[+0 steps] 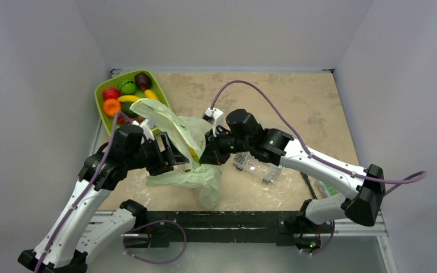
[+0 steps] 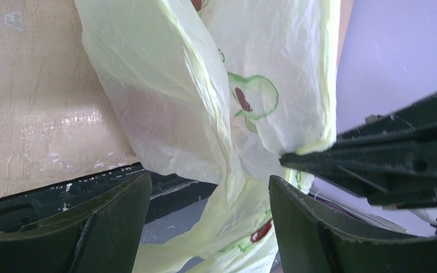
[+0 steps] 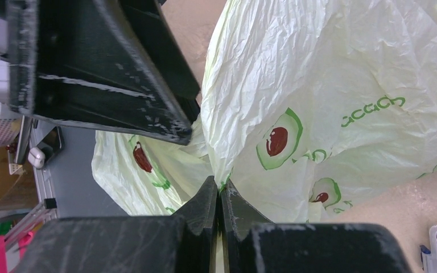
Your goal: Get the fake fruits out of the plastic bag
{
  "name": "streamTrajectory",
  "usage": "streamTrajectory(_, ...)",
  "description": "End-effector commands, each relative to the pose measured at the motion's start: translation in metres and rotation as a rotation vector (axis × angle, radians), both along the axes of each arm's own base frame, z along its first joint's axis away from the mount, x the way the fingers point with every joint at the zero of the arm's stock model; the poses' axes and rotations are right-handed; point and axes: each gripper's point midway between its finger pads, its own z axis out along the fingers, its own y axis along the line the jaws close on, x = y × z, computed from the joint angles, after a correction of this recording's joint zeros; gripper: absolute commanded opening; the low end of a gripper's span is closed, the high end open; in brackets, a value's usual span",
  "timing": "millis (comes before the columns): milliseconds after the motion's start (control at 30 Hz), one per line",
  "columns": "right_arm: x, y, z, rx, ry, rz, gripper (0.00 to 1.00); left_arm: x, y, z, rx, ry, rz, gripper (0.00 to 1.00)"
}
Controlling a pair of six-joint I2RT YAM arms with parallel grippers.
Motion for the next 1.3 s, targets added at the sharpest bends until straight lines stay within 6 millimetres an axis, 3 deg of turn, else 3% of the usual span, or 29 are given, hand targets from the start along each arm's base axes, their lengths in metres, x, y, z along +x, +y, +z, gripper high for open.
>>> streamTrajectory(0,0.003,0.005,0.033,0.086,-0.051,-0.005,0.00,0.021,-0.013,0.002,-0.023,-0.006,-0.009,0.75)
streamTrajectory(167,0.008,0.004,0.043,0.097,-0.077,-0.027,0.00,0.032,-0.004,-0.025,0.113,0.080,0.011,0.65)
streamTrajectory(300,0.028,0.002,0.055,0.081,-0.119,-0.108,0.00,0.036,0.018,-0.029,0.241,0.082,0.045,0.30)
streamTrajectory(433,0.074,-0.005,0.077,0.067,-0.163,-0.240,0.00,0.040,0.040,-0.014,0.297,0.031,0.085,0.03)
streamTrajectory(633,0.151,-0.027,0.121,0.096,-0.186,-0.404,0.00,0.043,0.052,0.012,0.308,-0.090,0.119,0.00)
streamTrajectory(733,0.173,-0.024,0.132,0.089,-0.220,-0.423,0.00,0.044,0.048,0.013,0.283,-0.108,0.101,0.00)
streamTrajectory(833,0.184,-0.020,0.139,0.072,-0.263,-0.409,0.00,0.046,0.044,0.008,0.277,-0.104,0.080,0.00)
streamTrajectory(967,0.187,-0.019,0.113,0.034,-0.283,-0.387,0.00,0.045,0.035,-0.010,0.235,-0.113,0.046,0.00)
streamTrajectory(1033,0.176,-0.010,0.094,0.041,-0.284,-0.320,0.00,0.041,0.030,-0.025,0.200,-0.108,0.039,0.00)
streamTrajectory(1167,0.159,-0.015,0.039,-0.050,-0.220,-0.353,0.06,0.026,0.015,-0.067,0.088,-0.053,0.011,0.00)
streamTrajectory(1267,0.151,-0.026,0.013,-0.115,-0.187,-0.430,0.28,0.021,0.010,-0.091,0.035,-0.004,0.041,0.00)
